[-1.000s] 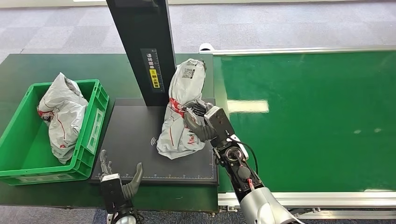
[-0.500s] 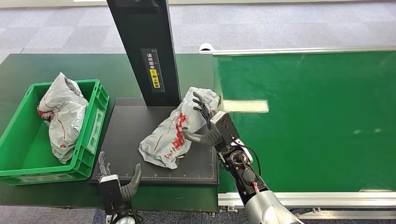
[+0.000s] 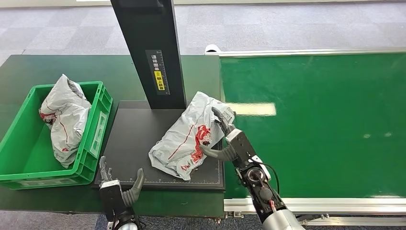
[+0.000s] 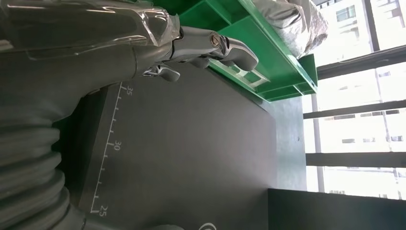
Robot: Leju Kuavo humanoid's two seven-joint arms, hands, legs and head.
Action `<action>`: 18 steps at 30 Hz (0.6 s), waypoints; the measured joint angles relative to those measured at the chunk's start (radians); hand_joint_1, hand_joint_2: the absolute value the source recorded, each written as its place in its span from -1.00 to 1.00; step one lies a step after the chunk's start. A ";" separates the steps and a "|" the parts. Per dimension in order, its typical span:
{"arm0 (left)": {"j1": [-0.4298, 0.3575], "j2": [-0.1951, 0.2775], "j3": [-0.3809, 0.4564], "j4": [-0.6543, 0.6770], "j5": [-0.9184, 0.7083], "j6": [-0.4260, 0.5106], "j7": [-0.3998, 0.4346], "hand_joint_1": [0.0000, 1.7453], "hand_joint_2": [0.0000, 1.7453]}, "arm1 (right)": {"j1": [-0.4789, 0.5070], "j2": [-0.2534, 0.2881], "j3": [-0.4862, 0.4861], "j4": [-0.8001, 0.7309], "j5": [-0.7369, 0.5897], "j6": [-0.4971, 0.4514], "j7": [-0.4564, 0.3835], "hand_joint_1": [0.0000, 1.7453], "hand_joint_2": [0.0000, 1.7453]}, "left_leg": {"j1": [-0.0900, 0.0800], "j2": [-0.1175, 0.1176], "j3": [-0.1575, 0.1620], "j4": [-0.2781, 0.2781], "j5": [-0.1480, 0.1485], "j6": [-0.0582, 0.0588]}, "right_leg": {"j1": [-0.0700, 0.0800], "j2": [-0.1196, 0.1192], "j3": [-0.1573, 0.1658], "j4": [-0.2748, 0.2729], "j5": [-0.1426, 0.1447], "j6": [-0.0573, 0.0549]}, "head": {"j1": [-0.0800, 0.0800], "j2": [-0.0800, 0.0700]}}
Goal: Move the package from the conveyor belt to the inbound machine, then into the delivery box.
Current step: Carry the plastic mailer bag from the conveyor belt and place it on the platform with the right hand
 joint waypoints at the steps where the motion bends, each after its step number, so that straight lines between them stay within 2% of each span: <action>1: 0.004 0.000 0.003 -0.006 -0.002 0.000 0.000 -1.00 1.00 | 0.040 -0.008 -0.010 -0.049 0.031 -0.084 0.005 -1.00 1.00 | 0.000 -0.001 -0.001 0.000 0.000 0.000 | 0.000 -0.001 0.000 0.000 0.000 0.000 | 0.000 0.000; 4: 0.019 -0.001 0.013 -0.023 -0.030 0.000 0.000 -1.00 1.00 | 0.152 -0.017 -0.081 -0.152 0.112 -0.381 0.007 -1.00 1.00 | 0.000 -0.002 -0.002 0.000 -0.001 0.000 | 0.000 -0.001 -0.001 0.000 -0.001 0.000 | 0.000 0.000; 6: 0.030 -0.004 0.016 -0.033 -0.068 0.000 0.000 -1.00 1.00 | 0.215 -0.013 -0.150 -0.164 0.094 -0.504 -0.026 -1.00 1.00 | 0.000 -0.002 -0.002 0.000 -0.002 0.000 | 0.000 -0.002 -0.001 -0.001 -0.001 0.000 | 0.000 0.000; 8: 0.040 -0.005 0.018 -0.041 -0.107 0.000 0.000 -1.00 1.00 | 0.274 -0.007 -0.214 -0.159 0.046 -0.566 -0.058 -1.00 1.00 | 0.000 -0.003 -0.003 0.000 -0.002 0.000 | 0.000 -0.002 -0.001 -0.001 -0.001 0.001 | 0.000 0.000; 11: 0.050 -0.007 0.018 -0.047 -0.138 0.000 0.000 -1.00 1.00 | 0.337 0.000 -0.274 -0.152 0.001 -0.603 -0.071 -1.00 1.00 | 0.000 -0.002 -0.002 0.000 -0.002 0.000 | 0.000 -0.002 -0.001 -0.001 -0.001 0.001 | 0.000 0.000; 18: 0.106 -0.013 0.013 -0.105 -0.264 0.000 0.000 -1.00 1.00 | 0.459 0.054 -0.272 -0.162 -0.023 -0.716 -0.074 -1.00 1.00 | 0.000 -0.002 -0.002 -0.001 -0.002 0.000 | 0.001 -0.002 -0.001 0.000 -0.002 0.000 | 0.000 0.000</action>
